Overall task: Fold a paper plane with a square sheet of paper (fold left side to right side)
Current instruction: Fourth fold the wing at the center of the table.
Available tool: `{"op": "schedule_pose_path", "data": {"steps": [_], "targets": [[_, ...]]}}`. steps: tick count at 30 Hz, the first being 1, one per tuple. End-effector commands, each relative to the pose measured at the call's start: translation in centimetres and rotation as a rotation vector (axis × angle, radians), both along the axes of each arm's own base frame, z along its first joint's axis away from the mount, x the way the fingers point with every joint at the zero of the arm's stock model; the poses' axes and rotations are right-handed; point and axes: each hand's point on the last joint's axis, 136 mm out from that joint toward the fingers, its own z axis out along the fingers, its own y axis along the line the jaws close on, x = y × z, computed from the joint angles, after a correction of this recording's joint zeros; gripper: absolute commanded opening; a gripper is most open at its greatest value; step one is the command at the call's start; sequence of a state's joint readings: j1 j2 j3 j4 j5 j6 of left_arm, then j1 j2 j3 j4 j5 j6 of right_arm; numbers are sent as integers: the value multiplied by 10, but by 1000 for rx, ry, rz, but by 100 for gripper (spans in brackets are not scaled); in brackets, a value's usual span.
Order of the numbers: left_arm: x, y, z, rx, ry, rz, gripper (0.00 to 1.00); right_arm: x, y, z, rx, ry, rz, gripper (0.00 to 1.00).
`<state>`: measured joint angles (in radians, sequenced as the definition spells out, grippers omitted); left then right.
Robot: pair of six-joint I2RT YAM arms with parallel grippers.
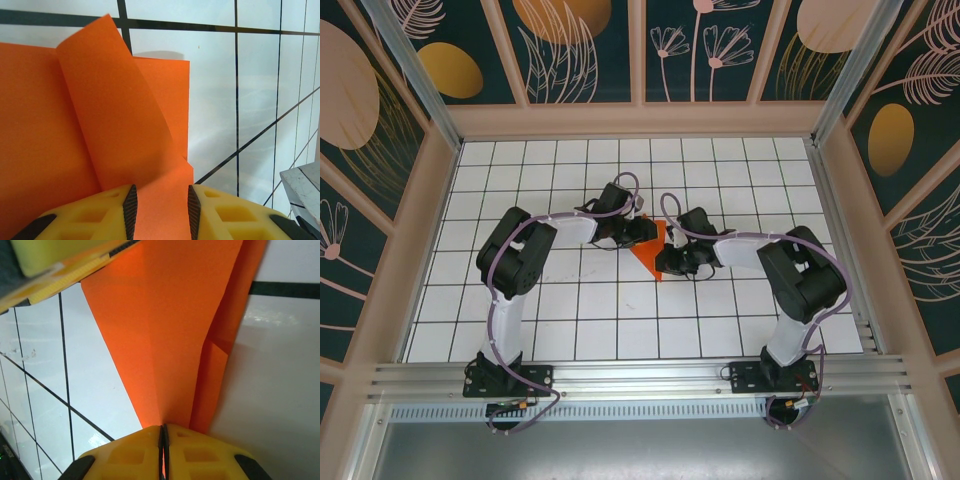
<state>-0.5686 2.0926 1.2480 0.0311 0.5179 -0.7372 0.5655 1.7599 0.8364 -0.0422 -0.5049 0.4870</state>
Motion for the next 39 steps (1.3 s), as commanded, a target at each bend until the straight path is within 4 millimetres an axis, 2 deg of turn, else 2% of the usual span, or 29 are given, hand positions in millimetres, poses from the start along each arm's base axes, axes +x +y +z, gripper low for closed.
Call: {"op": "schedule_pose_path", "data": {"steps": [1,15,20,23,27,30,34,39], "targets": [[-21,23,-54,147,116,14,36,-20,-12,-22,-85,70,18,13],[-21,25,-58,159,118,13,36,-35,-23,-28,-142,97,35,11],[-21,25,-61,167,124,11,36,-33,-16,-7,-96,63,54,11],[-20,25,-60,165,122,11,36,-26,-11,15,-67,21,56,11],[-20,24,-58,163,117,10,36,-16,3,44,0,-25,63,11],[-20,24,-57,162,115,9,35,-15,15,52,16,-39,87,11],[-20,24,-57,160,118,10,36,-14,24,51,27,-48,94,12],[-20,23,-57,159,115,8,35,-11,23,30,-11,-14,84,11]]}}
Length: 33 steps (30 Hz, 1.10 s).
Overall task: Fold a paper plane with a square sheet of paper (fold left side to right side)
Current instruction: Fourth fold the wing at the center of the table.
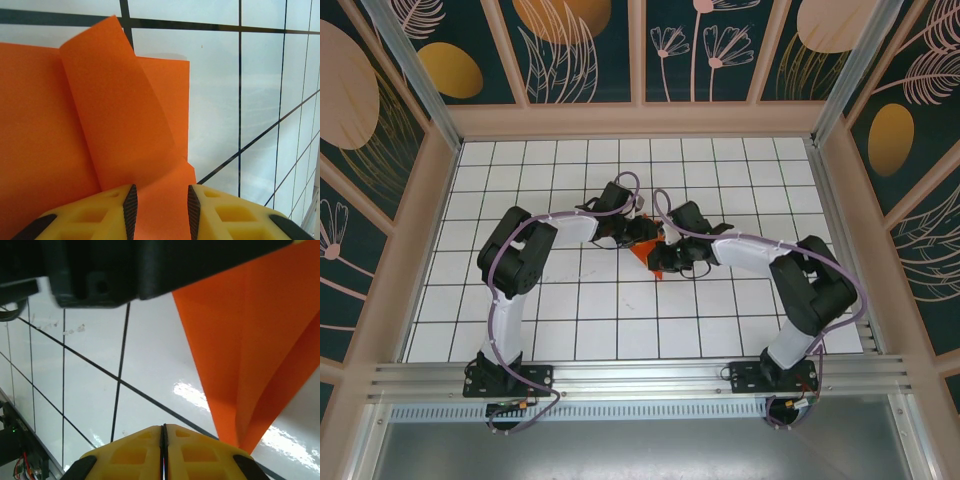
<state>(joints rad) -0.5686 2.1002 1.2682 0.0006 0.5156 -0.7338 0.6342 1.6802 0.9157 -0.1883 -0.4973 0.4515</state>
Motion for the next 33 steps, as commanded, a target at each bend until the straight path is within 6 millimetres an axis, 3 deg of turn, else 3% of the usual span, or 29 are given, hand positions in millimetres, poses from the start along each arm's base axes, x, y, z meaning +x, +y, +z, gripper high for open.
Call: {"op": "schedule_pose_path", "data": {"steps": [1,23,33], "targets": [[-21,24,-56,148,105,8,36,4,1,-11,-17,30,-13,11],[-22,26,-58,156,108,12,36,-13,-24,-50,-26,162,-76,11],[-22,27,-62,167,109,17,36,-40,-40,-66,-68,232,-79,11]]}}
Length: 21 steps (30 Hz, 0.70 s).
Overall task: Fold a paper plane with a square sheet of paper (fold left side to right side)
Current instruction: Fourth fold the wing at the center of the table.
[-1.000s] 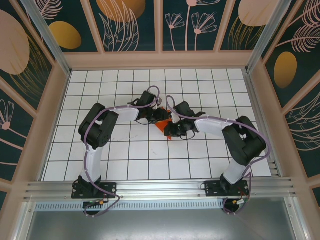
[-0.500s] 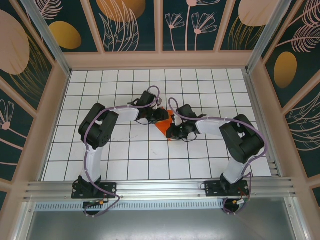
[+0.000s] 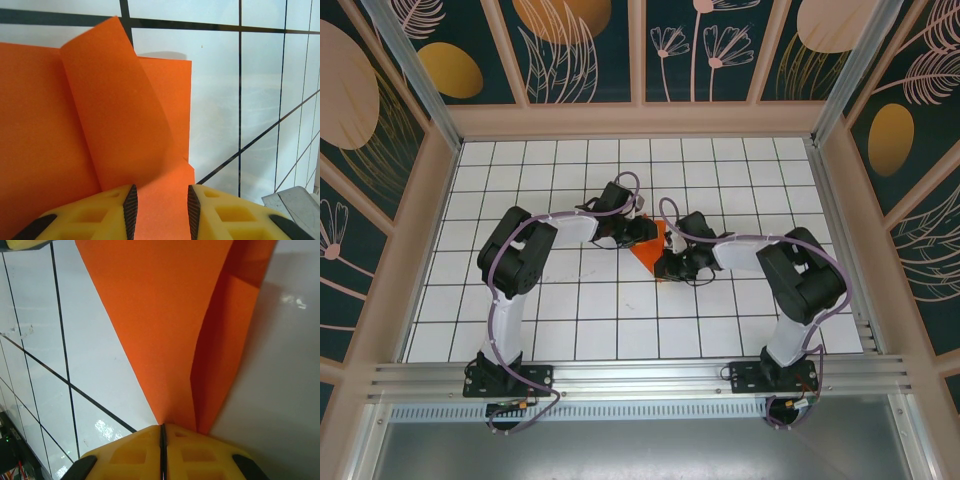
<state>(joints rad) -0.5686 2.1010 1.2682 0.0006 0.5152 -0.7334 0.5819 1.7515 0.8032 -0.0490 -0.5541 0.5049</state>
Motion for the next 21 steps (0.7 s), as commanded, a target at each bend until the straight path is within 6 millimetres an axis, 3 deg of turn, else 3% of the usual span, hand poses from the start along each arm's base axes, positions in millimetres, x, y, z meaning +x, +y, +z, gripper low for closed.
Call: {"op": "schedule_pose_path", "data": {"steps": [1,7,11,21], "targets": [[-21,28,-62,167,109,18,36,-39,-25,-27,-88,144,-11,11],[-21,27,-63,168,108,18,36,-59,-36,-29,-92,175,-13,10],[-21,27,-62,168,108,20,35,-57,-36,-18,-82,145,-5,10],[-20,26,-58,159,102,21,35,-7,-9,70,63,-72,12,11]]}}
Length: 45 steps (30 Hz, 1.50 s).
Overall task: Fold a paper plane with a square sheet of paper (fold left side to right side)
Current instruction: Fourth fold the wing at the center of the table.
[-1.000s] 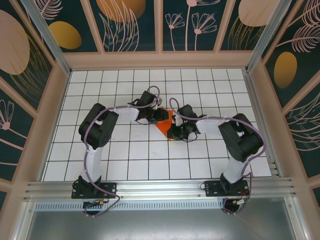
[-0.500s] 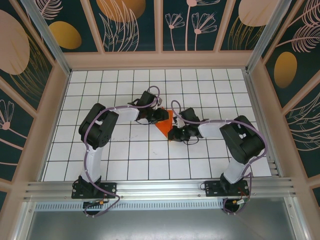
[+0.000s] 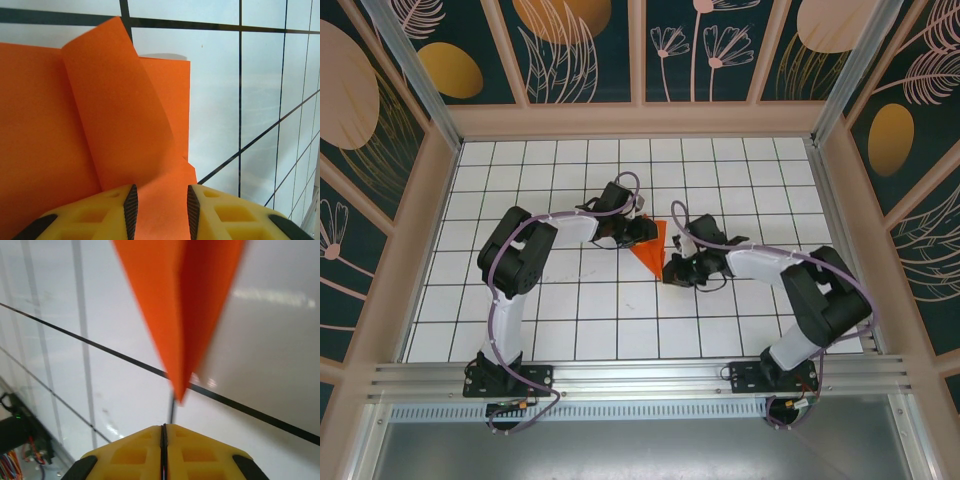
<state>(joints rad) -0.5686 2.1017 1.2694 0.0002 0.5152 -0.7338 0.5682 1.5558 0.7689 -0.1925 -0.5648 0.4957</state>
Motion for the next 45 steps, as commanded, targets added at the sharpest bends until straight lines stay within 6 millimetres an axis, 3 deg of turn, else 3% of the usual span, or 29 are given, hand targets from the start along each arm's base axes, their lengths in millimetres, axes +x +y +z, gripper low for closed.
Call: {"op": "schedule_pose_path", "data": {"steps": [1,9,22,27,34,39,45], "targets": [[-20,27,-58,159,102,21,35,16,9,33,54,-68,10,11],[-20,25,-57,154,103,16,35,37,17,0,0,-55,-9,11],[-14,21,-43,138,78,14,36,7,-12,-63,-167,86,-19,10],[-4,13,-18,98,36,7,38,-6,-22,-78,-214,130,-25,10],[5,6,36,25,-51,13,40,-12,-36,-90,-292,145,-38,10],[-11,8,61,-9,-67,-6,40,-10,-37,-90,-309,137,-41,9],[-44,5,53,-33,-15,-34,35,-6,-35,-89,-307,124,-42,9]]}}
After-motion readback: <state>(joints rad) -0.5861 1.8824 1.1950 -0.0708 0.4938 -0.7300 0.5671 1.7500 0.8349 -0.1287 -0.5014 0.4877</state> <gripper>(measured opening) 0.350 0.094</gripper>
